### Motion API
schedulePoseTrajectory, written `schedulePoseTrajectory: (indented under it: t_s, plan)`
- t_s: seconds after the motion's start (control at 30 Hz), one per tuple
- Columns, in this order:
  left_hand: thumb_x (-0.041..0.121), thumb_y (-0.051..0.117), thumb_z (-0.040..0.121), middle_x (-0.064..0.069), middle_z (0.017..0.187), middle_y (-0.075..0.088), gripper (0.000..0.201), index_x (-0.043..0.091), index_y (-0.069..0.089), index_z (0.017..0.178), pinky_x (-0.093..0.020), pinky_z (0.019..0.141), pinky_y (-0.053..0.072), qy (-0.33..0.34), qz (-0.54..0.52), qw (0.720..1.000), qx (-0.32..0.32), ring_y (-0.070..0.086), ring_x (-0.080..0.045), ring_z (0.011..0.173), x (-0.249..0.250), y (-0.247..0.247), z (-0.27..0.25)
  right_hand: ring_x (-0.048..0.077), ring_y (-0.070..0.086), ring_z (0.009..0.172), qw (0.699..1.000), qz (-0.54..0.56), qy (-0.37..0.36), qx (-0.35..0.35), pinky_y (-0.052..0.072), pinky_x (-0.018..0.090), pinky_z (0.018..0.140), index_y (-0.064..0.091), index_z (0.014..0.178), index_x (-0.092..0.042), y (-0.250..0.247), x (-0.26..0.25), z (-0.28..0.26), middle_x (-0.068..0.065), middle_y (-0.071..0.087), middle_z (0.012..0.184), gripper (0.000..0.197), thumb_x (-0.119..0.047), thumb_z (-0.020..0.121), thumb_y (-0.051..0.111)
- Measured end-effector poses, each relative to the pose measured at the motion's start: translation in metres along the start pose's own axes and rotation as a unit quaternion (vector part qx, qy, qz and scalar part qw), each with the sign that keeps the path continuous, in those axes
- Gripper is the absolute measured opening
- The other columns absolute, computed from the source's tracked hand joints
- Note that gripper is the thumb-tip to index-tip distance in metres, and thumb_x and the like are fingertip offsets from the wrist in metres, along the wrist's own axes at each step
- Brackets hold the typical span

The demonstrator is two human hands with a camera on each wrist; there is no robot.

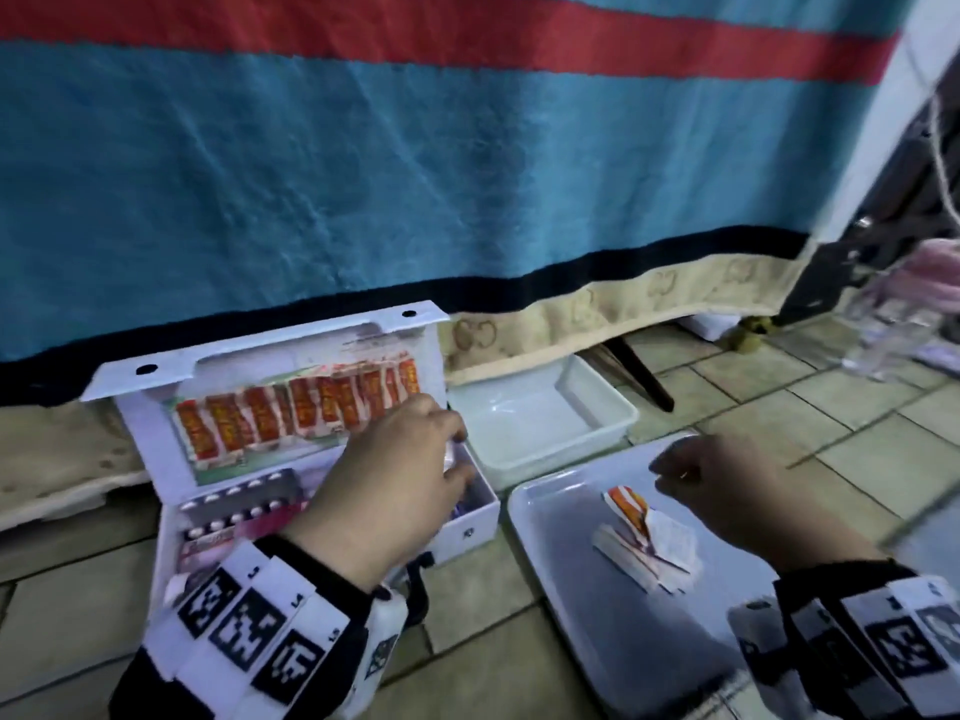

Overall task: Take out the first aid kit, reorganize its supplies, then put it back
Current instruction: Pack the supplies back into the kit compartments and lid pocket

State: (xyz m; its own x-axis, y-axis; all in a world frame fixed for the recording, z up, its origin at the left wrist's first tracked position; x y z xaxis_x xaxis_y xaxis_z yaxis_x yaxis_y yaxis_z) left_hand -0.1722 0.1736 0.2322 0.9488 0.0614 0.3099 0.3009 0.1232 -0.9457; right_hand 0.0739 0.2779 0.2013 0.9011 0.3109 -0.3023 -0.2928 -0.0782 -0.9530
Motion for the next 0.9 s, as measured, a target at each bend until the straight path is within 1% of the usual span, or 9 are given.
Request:
schedulePoseTrajectory:
  t_s: [0.07,0.13,0.2,0.27,0.47,0.57,0.63,0.8,0.9]
  plan:
    - [0.036,0.054,0.09,0.002,0.103,0.049,0.015,0.022,0.057,0.094,-0.034,0.088,0.045,0.022,0.015,0.998,-0.05,0.053,-0.02,0.102,0.014,0.018,0.002,0.007,0.058,0.082,0.998,-0.036,0.018,-0.056,0.036,0.007,0.061,0.071,0.102,-0.023,0.015,0.017,-0.014,-0.005,0.072,0.102,0.02,-0.027,0.083,0.067]
    - [0.035,0.055,0.087,0.001,0.093,0.047,0.017,0.021,0.051,0.08,-0.031,0.083,0.046,0.031,0.034,0.995,-0.088,0.055,-0.022,0.099,0.021,0.036,0.002,0.01,0.062,0.094,0.993,-0.058,0.021,-0.1,0.041,0.015,0.072,0.067,0.109,-0.025,0.028,0.025,-0.025,-0.006,0.069,0.108,0.025,-0.035,0.087,0.061]
    - [0.033,0.056,0.087,0.0,0.099,0.054,0.014,0.02,0.059,0.09,-0.03,0.083,0.047,0.033,0.046,0.994,-0.092,0.057,-0.022,0.101,0.022,0.049,0.003,0.016,0.061,0.101,0.991,-0.067,0.035,-0.115,0.043,0.025,0.082,0.064,0.112,-0.026,0.04,0.027,-0.031,-0.003,0.068,0.111,0.029,-0.04,0.089,0.053]
    - [0.028,0.054,0.089,0.001,0.106,0.058,0.015,0.021,0.063,0.099,-0.027,0.081,0.046,0.039,0.069,0.995,-0.063,0.058,-0.02,0.102,0.023,0.055,0.005,0.021,0.061,0.1,0.99,-0.081,0.046,-0.102,0.044,0.03,0.082,0.061,0.112,-0.026,0.045,0.024,-0.033,0.001,0.067,0.108,0.031,-0.043,0.091,0.046]
    - [0.009,0.052,0.085,0.0,0.099,0.063,0.018,0.018,0.067,0.092,-0.024,0.076,0.047,0.03,0.136,0.987,-0.079,0.062,-0.021,0.095,0.023,0.07,0.017,0.031,0.057,0.105,0.975,-0.157,0.015,-0.154,0.043,0.033,0.082,0.047,0.127,-0.019,0.048,0.002,-0.032,0.011,0.059,0.114,0.045,-0.041,0.088,0.054]
    - [0.004,0.049,0.085,0.001,0.074,0.047,0.027,0.017,0.045,0.061,-0.025,0.068,0.039,0.037,0.17,0.981,-0.085,0.063,-0.022,0.092,0.027,0.072,0.015,0.031,0.058,0.105,0.972,-0.163,0.006,-0.167,0.044,0.032,0.079,0.046,0.124,-0.018,0.052,-0.009,-0.036,0.013,0.058,0.114,0.048,-0.04,0.084,0.062]
    - [0.001,0.047,0.083,0.003,0.064,0.03,0.037,0.017,0.027,0.056,-0.026,0.068,0.04,0.051,0.182,0.98,-0.067,0.063,-0.022,0.09,0.031,0.072,0.013,0.032,0.058,0.103,0.976,-0.149,0.011,-0.157,0.039,0.031,0.072,0.043,0.125,-0.02,0.053,-0.012,-0.037,0.014,0.058,0.113,0.045,-0.035,0.085,0.06]
    - [0.011,0.049,0.089,0.001,0.097,0.056,0.033,0.022,0.032,0.063,-0.026,0.066,0.033,0.061,0.201,0.976,-0.052,0.061,-0.021,0.095,0.036,0.069,0.01,0.03,0.058,0.105,0.98,-0.127,0.019,-0.151,0.037,0.03,0.072,0.042,0.128,-0.025,0.054,-0.014,-0.04,0.011,0.057,0.118,0.04,-0.035,0.091,0.054]
    - [0.012,0.051,0.087,0.0,0.099,0.059,0.036,0.023,0.03,0.06,-0.026,0.065,0.032,0.055,0.201,0.977,-0.055,0.061,-0.022,0.094,0.034,0.07,0.011,0.028,0.055,0.11,0.98,-0.15,0.029,-0.126,0.04,0.032,0.08,0.048,0.125,-0.025,0.045,-0.017,-0.04,0.007,0.055,0.12,0.046,-0.043,0.085,0.062]
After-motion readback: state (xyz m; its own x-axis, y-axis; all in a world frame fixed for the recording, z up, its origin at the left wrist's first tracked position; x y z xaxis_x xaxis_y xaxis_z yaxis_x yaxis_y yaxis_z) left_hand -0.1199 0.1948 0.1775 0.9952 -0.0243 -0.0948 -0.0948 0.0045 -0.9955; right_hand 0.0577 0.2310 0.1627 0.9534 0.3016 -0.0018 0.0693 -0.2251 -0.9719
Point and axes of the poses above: each hand's wrist, its own z-axis towards the middle knuckle, its own y-axis out of the palm, x = y × z, the point moved 3 cm from there along z, towards the middle knuckle
